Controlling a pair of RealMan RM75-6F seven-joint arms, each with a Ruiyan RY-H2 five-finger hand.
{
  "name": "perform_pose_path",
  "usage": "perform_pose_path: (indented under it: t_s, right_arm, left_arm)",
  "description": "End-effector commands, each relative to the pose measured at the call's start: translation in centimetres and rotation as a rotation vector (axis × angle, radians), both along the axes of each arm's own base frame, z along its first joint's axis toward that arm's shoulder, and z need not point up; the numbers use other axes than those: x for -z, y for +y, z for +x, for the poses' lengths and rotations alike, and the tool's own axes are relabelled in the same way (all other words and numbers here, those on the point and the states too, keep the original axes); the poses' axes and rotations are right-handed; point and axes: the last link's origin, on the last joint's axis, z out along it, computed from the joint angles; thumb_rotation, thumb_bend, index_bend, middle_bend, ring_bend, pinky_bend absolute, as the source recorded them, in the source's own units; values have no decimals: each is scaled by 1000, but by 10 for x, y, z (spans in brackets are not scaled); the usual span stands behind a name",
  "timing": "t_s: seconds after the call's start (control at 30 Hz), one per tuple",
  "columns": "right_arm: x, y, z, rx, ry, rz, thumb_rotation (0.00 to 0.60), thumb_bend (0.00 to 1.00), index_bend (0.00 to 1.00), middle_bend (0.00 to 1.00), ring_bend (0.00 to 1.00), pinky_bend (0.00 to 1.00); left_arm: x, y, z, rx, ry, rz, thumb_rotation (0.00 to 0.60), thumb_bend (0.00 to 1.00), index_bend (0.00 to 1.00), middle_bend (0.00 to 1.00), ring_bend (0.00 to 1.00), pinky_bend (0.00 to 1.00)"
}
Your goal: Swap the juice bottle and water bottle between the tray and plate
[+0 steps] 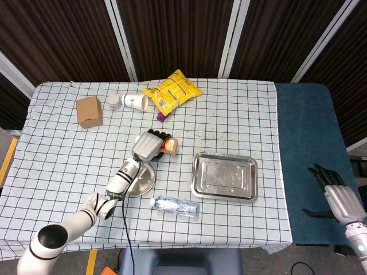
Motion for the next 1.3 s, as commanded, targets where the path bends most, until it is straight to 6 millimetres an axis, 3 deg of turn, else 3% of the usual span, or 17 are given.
perform_pose_path:
  t_s: [0.03,0.2,0.4,0.57,0.8,0.97,1.13,1.3]
  right_arm:
    - [2,2,4,-16,-2,7,600,239,0,0,0,104]
    - [6,8,10,-31,-17,18,600,239,0,0,0,104]
    - [10,11,15,-50,-21,40,600,239,0,0,0,104]
    - [13,14,18,-66,-21,51,600,239,0,0,0,104]
    - [14,16,20,-77,-18,47,600,239,0,0,0,104]
    - [15,16,20,-72,-17,47,600,239,0,0,0,104]
    - [15,15,19,-57,-22,26,600,240,0,0,0,60]
    - [14,14,20,-51,-26,7,600,239,0,0,0,55]
  left_arm:
    - [-36,-41,-23,34,26,38,600,567,805,840,617,364]
    - [-51,-85,-35,29,102,23,600,567,805,840,617,362]
    - [-68,-113,-50,10,157,48,600,554,790,828,617,352]
    - [-73,-117,-67,-39,190,44,600,549,730,782,596,332]
    - [-66,-117,-87,-106,212,-1,600,507,633,696,536,292]
    - [-64,-117,-90,-123,207,-19,600,474,472,526,401,235]
    - [-61,-116,-88,-154,193,-54,600,445,267,290,223,195]
    - [-54,-116,-81,-143,169,-73,600,420,179,233,177,177]
